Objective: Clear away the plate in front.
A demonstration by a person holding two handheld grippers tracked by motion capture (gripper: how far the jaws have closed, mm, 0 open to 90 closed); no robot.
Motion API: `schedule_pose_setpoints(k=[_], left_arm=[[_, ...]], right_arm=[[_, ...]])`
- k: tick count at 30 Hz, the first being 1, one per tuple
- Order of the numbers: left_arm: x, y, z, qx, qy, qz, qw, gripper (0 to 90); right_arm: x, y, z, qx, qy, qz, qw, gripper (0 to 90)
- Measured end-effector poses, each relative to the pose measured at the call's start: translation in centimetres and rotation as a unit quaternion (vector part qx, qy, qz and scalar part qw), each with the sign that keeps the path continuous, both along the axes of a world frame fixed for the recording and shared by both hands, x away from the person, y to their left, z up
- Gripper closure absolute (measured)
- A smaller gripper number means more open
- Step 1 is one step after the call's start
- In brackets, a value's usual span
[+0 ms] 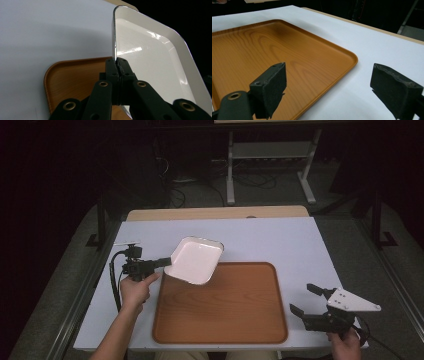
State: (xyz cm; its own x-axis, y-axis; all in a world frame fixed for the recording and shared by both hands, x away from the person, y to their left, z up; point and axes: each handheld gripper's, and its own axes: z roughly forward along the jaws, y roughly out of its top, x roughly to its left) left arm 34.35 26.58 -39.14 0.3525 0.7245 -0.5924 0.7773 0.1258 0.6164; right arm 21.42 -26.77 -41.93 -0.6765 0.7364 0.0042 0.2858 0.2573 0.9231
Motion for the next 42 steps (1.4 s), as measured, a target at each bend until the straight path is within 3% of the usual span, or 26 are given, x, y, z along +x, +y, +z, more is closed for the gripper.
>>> schedule_pose_setpoints(k=[19,30,42], left_arm=[[-1.9,0.6,-2.2,-0.003,0.014,0.009,0.9999,89.2],[-3.0,-0.1,-3.5,0.002,0.024,0.004,0.9997,89.2],[-4.1,-2.2,-4.5,0.035,0.031,-0.010,0.9989,89.2]], right_arm=[[0.0,0.1,0.0,-0.003,0.002,0.002,1.0000,12.5],[0.0,0.2,0.0,-0.008,0.001,0.006,1.0000,12.5],[-0.1,0.3,0.1,-0.008,-0.001,0.008,0.9999,12.5]])
